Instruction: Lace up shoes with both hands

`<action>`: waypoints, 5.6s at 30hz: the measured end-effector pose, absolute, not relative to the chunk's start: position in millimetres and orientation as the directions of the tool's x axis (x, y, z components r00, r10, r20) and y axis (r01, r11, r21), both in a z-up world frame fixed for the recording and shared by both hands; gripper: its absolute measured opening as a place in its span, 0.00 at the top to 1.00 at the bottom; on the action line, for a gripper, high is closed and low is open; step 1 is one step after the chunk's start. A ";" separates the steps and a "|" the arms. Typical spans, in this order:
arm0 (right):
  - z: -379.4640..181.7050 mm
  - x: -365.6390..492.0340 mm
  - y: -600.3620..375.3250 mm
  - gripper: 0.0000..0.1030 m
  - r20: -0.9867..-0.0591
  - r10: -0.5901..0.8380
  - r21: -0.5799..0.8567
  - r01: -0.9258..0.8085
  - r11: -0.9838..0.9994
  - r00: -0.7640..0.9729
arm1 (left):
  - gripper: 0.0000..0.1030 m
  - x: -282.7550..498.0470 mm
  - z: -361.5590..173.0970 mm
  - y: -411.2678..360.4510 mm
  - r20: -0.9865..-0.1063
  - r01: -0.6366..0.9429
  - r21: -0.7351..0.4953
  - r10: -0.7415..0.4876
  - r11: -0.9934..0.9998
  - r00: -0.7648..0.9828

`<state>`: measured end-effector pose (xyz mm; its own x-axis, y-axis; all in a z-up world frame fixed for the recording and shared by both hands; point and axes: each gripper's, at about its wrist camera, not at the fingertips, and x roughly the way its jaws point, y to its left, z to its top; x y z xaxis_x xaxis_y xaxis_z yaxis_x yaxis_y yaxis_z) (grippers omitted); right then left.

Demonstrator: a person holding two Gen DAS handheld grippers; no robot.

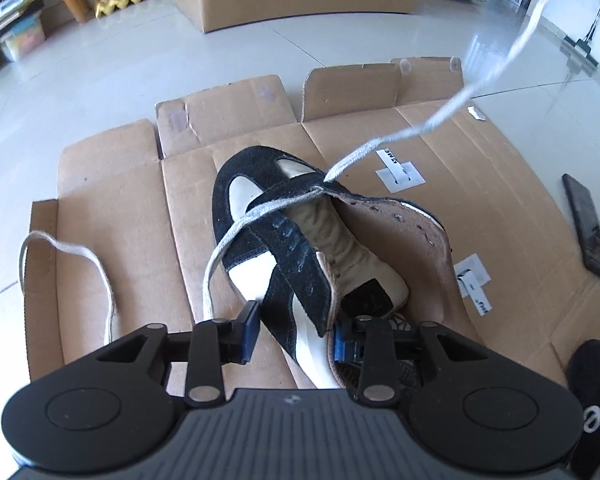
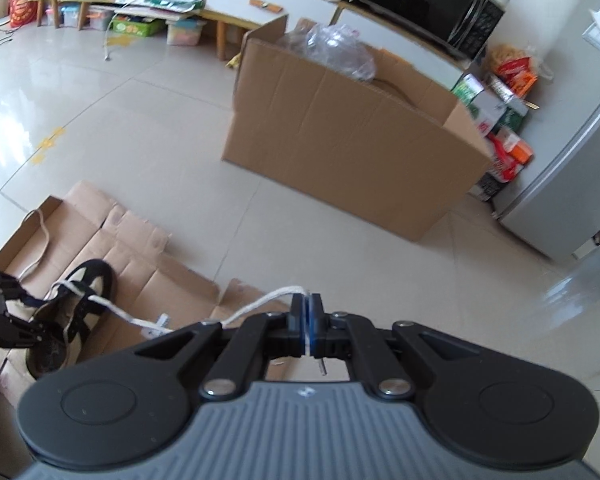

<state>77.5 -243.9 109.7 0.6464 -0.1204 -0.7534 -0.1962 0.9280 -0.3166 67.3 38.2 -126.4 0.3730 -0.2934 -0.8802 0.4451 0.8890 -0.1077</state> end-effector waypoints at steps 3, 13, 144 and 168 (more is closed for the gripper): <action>87.2 83.1 -237.3 0.99 -0.780 -0.101 -0.290 -0.214 0.933 0.618 | 0.49 66.9 -113.8 55.2 -0.872 0.420 -0.167 -0.333 0.892 0.359; 32.9 102.6 -222.1 0.99 -0.842 -0.038 -0.203 -0.250 0.947 0.538 | 0.40 71.2 -99.1 68.0 -0.871 0.456 -0.268 -0.416 0.849 0.262; -162.8 160.7 -199.0 0.62 -0.925 0.161 0.062 -0.282 0.958 0.344 | 0.39 35.9 -57.5 -40.4 -0.673 0.886 -0.379 -0.737 0.267 -0.066; -138.8 148.8 -89.2 0.94 -0.850 0.272 -0.114 -0.663 0.740 0.451 | 0.35 44.4 -66.6 17.1 -0.912 0.894 -0.209 -0.409 0.396 -0.033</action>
<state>148.8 -89.2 -138.8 0.4505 0.2725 -0.8502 -0.6626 0.7402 -0.1139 44.4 17.1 -66.6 -0.0328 -0.4085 -0.9122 0.8941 0.3959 -0.2094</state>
